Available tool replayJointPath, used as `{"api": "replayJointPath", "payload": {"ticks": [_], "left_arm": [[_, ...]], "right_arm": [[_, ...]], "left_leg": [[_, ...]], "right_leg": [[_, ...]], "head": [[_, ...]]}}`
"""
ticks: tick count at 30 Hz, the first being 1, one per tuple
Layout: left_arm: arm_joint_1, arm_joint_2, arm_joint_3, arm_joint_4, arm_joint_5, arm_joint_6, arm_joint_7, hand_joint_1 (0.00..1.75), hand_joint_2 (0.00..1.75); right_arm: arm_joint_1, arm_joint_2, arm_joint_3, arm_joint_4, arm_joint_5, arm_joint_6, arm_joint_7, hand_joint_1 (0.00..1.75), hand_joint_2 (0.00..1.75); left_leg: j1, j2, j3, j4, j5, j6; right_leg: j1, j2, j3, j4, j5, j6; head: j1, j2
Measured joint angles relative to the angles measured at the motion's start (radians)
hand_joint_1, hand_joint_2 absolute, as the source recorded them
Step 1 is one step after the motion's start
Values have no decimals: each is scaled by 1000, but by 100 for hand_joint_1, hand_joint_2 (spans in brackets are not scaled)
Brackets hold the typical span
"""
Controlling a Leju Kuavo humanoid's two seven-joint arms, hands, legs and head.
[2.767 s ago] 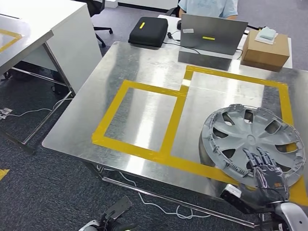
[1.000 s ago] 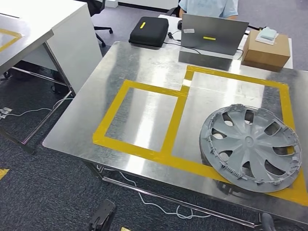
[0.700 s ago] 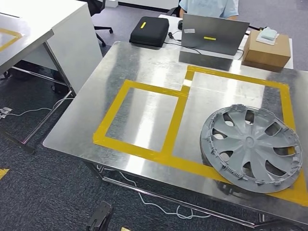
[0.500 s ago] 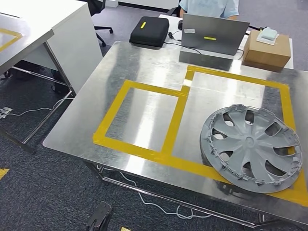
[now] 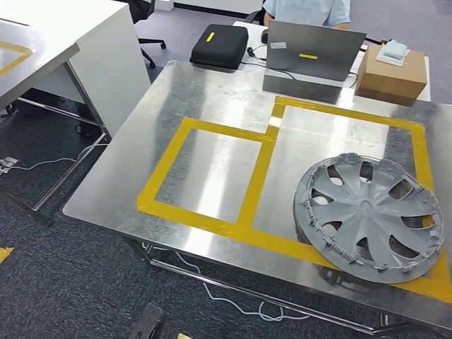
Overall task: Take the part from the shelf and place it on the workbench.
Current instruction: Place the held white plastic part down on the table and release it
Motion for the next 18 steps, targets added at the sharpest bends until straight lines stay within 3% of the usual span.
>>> {"api": "replayJointPath", "payload": {"ticks": [7, 10, 13, 15, 18], "left_arm": [[8, 0, 35, 0, 5, -3, -3, 0, 0], [10, 1, 46, 0, 7, -6, -8, 0, 0], [11, 2, 58, 0, 7, -8, -14, 0, 0], [11, 1, 64, 0, 6, -8, -17, 0, 0], [15, 0, 74, 0, 4, -7, -18, 0, 0]], "right_arm": [[-184, 12, -170, 459, 20, 0, -114, 0, 0], [-202, 11, -173, 545, -9, 0, -118, 0, 0], [-206, 8, -146, 600, -47, 0, -96, 0, 0], [-203, 6, -115, 612, -66, 0, -64, 0, 0], [-188, 3, -49, 608, -80, -1, -12, 0, 0]], "left_leg": [[-5, 0, 0, 3, 0, 3], [-7, 0, -1, 5, -1, 9], [-5, 2, 1, -5, 15, 23], [1, 8, 0, -19, 31, 34], [1, 19, -10, -20, 37, 40]], "right_leg": [[-5, -1, 1, 0, 3, 4], [-7, -1, 2, -2, 5, 9], [-8, -1, 2, -8, 9, 20], [-5, -2, -21, 38, -31, 23], [-3, -4, -96, 224, -127, 23]], "head": [[0, 0], [0, 0], [-1, 0], [2, 0], [5, 0]]}}
